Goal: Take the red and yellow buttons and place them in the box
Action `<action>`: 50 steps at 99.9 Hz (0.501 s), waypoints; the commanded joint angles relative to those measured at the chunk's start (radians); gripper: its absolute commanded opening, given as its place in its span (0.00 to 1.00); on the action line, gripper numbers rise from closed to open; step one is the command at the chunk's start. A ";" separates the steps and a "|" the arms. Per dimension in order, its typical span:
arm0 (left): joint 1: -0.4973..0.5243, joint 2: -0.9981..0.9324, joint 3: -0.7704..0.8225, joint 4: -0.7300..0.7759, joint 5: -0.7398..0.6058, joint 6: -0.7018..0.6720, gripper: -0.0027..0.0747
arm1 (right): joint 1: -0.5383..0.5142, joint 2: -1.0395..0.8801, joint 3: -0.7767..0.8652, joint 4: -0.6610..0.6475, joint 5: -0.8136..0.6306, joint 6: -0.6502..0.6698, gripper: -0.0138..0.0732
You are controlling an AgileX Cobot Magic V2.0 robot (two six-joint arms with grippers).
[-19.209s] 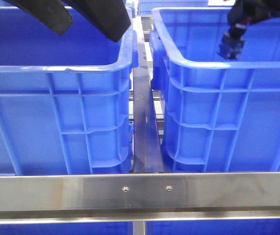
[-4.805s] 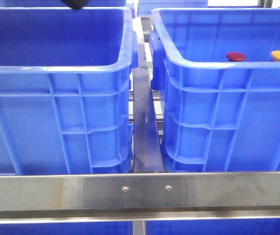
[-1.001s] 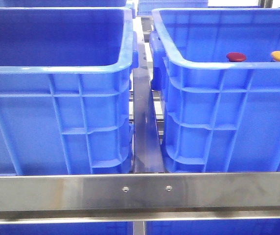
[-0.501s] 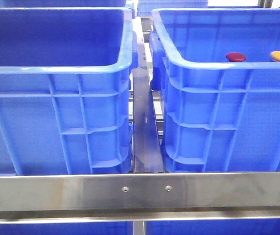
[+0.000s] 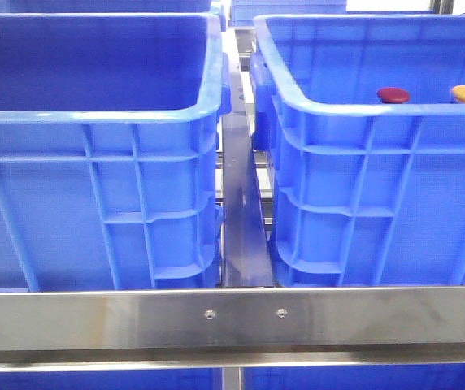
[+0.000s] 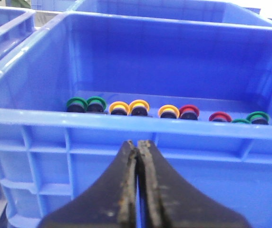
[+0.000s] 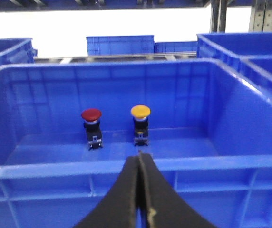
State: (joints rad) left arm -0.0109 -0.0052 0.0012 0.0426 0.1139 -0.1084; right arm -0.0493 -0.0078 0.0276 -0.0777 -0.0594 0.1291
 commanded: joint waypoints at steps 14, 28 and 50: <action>0.001 -0.030 0.052 -0.008 -0.079 -0.002 0.01 | 0.002 -0.027 -0.014 0.040 -0.013 -0.063 0.08; 0.001 -0.030 0.052 -0.008 -0.079 -0.002 0.01 | 0.002 -0.027 -0.014 0.051 -0.013 -0.081 0.08; 0.001 -0.030 0.052 -0.008 -0.079 -0.002 0.01 | 0.002 -0.027 -0.014 0.051 -0.008 -0.081 0.08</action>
State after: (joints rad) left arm -0.0109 -0.0052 0.0012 0.0426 0.1139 -0.1084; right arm -0.0493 -0.0094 0.0296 -0.0300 0.0000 0.0595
